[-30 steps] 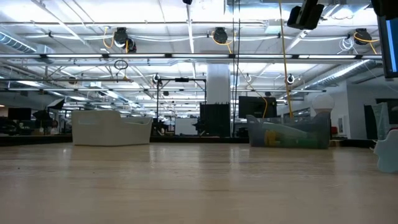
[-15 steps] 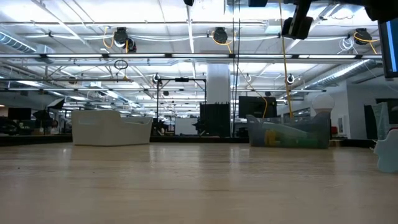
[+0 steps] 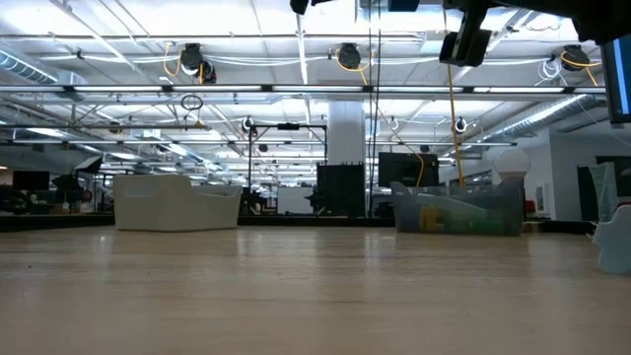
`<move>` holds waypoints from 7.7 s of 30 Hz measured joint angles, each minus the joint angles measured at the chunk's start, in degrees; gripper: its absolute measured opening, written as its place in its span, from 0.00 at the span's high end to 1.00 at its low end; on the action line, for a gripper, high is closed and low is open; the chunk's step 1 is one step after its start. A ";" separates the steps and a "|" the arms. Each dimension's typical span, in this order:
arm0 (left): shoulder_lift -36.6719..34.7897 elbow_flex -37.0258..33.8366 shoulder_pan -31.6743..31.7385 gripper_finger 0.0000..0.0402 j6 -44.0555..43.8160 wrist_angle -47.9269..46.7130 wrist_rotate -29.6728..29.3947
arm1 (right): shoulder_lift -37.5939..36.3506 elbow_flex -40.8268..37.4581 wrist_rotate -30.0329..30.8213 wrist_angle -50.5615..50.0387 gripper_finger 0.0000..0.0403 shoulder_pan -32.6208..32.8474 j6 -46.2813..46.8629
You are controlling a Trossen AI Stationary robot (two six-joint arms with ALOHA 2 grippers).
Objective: Pick and place Stapler, Stapler remover, tape
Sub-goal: Put the dark blue tape into the gray bin, then put the orange tape into the gray bin
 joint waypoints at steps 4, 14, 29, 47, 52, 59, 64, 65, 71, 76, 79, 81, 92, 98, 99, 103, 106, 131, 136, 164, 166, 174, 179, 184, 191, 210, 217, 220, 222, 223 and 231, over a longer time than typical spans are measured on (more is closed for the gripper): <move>0.04 0.00 -0.36 0.47 -0.53 -0.18 0.62 | 0.10 -0.03 -0.57 0.20 0.92 -0.47 0.28; 0.17 -0.02 -0.71 0.47 -2.39 -4.70 0.33 | 0.17 0.15 0.51 1.06 0.92 -0.81 0.32; 0.14 0.00 0.17 0.47 -2.69 -1.01 0.17 | 0.11 0.13 0.31 0.83 0.92 -0.79 1.71; 0.14 -0.04 2.46 0.89 -2.83 1.17 7.25 | 0.02 0.17 0.22 0.65 0.92 -0.74 2.25; 0.14 -0.04 2.64 0.93 -2.94 0.73 7.55 | 0.02 0.15 0.29 0.48 0.92 -0.72 2.21; -0.12 0.09 2.67 0.94 -6.90 -5.74 6.11 | 0.28 0.06 -2.27 -0.66 0.74 -0.81 1.46; -2.04 0.22 2.61 0.94 -8.59 -15.00 5.02 | 0.28 0.04 -3.62 -1.20 0.61 -0.85 1.42; -2.64 0.22 2.61 0.94 -9.12 -17.39 4.61 | 0.28 0.04 -3.62 -1.61 0.60 -0.85 1.32; -7.09 -0.09 3.09 0.94 -12.67 -37.99 -4.36 | 0.08 0.07 -5.22 -3.39 0.54 -0.73 0.35; -11.65 0.03 5.93 0.94 -19.05 -52.66 -10.04 | 0.08 0.06 -4.71 -3.21 0.54 -0.63 -1.49; -13.79 0.01 8.67 0.94 -20.96 -57.79 -13.73 | 0.08 0.06 -4.19 -3.50 0.55 -0.77 -1.74; -14.66 0.09 11.39 0.94 -21.44 -61.69 -15.79 | 0.08 0.06 -4.14 -3.39 0.55 -0.74 -2.50; -13.34 -0.02 35.60 0.94 -17.95 -70.36 -12.46 | 0.08 0.06 -3.99 -3.43 0.55 -0.72 -2.41; -8.18 -0.07 45.55 0.94 -16.22 -70.20 -3.87 | 0.08 0.06 -3.95 -3.43 0.55 -0.72 -2.76; -7.22 0.04 46.50 0.94 -16.21 -70.20 -2.44 | 0.08 0.06 -3.95 -3.43 0.55 -0.72 -2.76; -2.84 -0.02 48.71 0.94 -16.49 -70.24 -0.34 | 0.08 0.06 -3.95 -3.44 0.55 -0.72 -2.76; 0.07 -0.02 49.79 0.94 -17.35 -70.38 1.04 | 0.08 0.06 -3.92 -3.44 0.55 -0.72 -2.76; 8.56 0.00 50.24 0.84 -20.80 -58.85 3.16 | 0.08 0.06 -3.90 -3.72 0.57 -0.72 -2.98; 8.56 0.00 50.24 0.75 -20.79 -58.92 3.49 | 0.08 0.06 -3.89 -3.72 0.56 -0.72 -2.98; -15.79 0.02 29.78 0.67 -20.64 -53.23 12.19 | -5.39 0.08 -34.17 -27.17 0.65 5.42 17.12; -15.88 0.02 26.16 0.67 -19.90 -49.81 12.19 | -7.55 0.08 -34.08 -30.19 0.66 7.39 22.31; -13.39 0.00 15.68 0.67 -15.50 -38.48 12.26 | -14.79 0.10 -33.80 -41.76 0.67 17.58 50.55; -12.08 0.04 12.50 0.67 -15.98 -36.61 12.08 | -18.56 0.10 -29.45 -49.50 0.67 24.41 61.21; -10.76 -0.33 10.60 0.67 -17.40 -36.18 12.11 | -20.60 0.10 -19.41 -59.51 0.67 30.80 64.50; -10.76 -5.56 9.72 0.67 -21.19 -29.85 12.12 | -17.41 0.25 -18.89 -63.96 0.67 37.47 68.71; -10.83 -8.57 9.76 0.67 -23.69 -23.78 12.14 | 0.12 11.51 -18.92 -81.96 0.67 43.30 47.94; -10.83 -8.57 9.76 0.67 -23.94 -23.70 12.16 | 4.08 11.53 -19.16 -80.06 0.67 43.51 40.39; -10.83 -8.57 9.76 0.67 -24.58 -23.72 12.17 | 4.62 11.53 -19.14 -80.17 0.67 43.54 37.60; -10.83 -8.57 9.76 0.67 -24.84 -23.73 12.17 | 4.92 11.53 -19.16 -80.69 0.67 43.54 36.09; -10.83 -8.57 9.76 0.67 -24.85 -23.73 12.19 | 5.17 11.53 -19.23 -80.84 0.67 43.54 35.57; -10.83 -8.57 9.80 0.67 -24.96 -23.74 12.19 | 7.61 11.56 -19.31 -80.37 0.67 43.54 30.96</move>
